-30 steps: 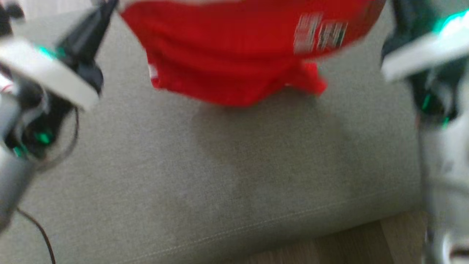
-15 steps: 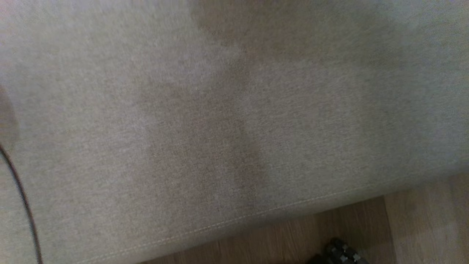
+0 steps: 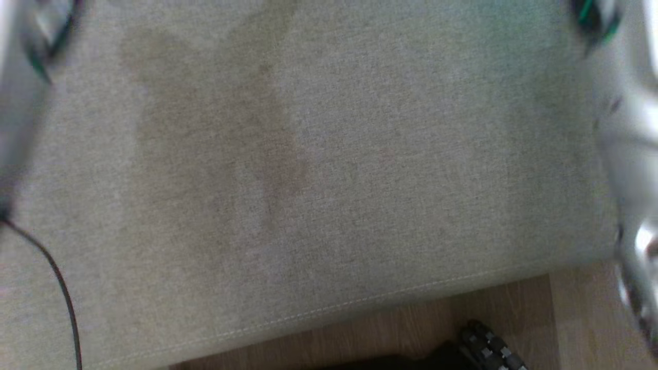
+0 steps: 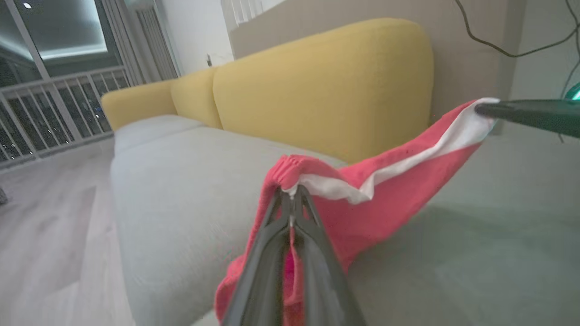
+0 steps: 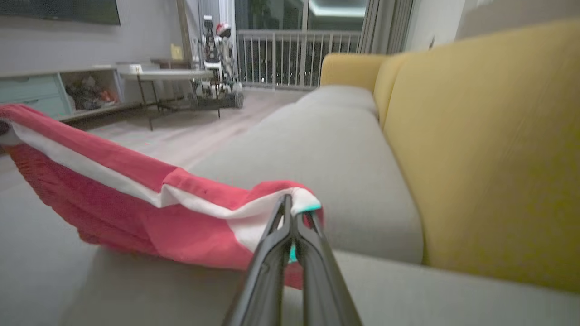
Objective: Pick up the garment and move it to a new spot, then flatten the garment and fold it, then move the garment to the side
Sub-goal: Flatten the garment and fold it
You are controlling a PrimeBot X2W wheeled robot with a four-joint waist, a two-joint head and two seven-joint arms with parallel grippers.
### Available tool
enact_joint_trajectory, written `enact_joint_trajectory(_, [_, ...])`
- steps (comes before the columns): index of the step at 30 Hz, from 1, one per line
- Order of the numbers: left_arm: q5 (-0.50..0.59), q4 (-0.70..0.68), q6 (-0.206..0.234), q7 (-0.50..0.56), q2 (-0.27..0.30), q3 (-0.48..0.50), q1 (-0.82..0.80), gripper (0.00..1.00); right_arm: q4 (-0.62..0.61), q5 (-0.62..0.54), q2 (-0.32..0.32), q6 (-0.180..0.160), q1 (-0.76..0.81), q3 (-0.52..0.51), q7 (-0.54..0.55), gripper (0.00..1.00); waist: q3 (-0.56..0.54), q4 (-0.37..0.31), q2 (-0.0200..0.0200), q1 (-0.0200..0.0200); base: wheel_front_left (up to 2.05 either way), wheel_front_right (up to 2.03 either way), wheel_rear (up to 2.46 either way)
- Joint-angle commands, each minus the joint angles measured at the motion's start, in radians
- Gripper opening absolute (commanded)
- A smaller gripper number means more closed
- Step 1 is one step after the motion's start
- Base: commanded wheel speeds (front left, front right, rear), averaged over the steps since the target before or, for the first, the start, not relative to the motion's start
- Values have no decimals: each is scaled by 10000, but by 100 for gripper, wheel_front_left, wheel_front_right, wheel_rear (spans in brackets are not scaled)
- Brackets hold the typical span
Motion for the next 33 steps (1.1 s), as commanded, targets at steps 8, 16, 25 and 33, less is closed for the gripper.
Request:
enact_joint_trajectory(8, [-200,-2249,-65,-48,1250,-209,4315,0,-2727,1847,-937,-4,4451,604,1266,0,-1340,23,0,-2,0,0,0])
enact_joint_trajectory(16, [131,-3122,-67,-48,1751,-344,7645,0,-5240,2554,-1312,-4,8805,-961,2104,0,-2507,112,0,-2,0,0,0])
enact_joint_trajectory(25, [-681,-4560,84,-49,1745,183,10154,0,-8336,2683,-890,-4,12025,-2669,3317,0,-3188,362,0,-2,0,0,0])
enact_joint_trajectory(33, [-2587,-4972,21,925,704,211,9580,0,-8449,1483,-541,-4,10428,-3136,4246,0,-3255,648,0,-2,0,0,0])
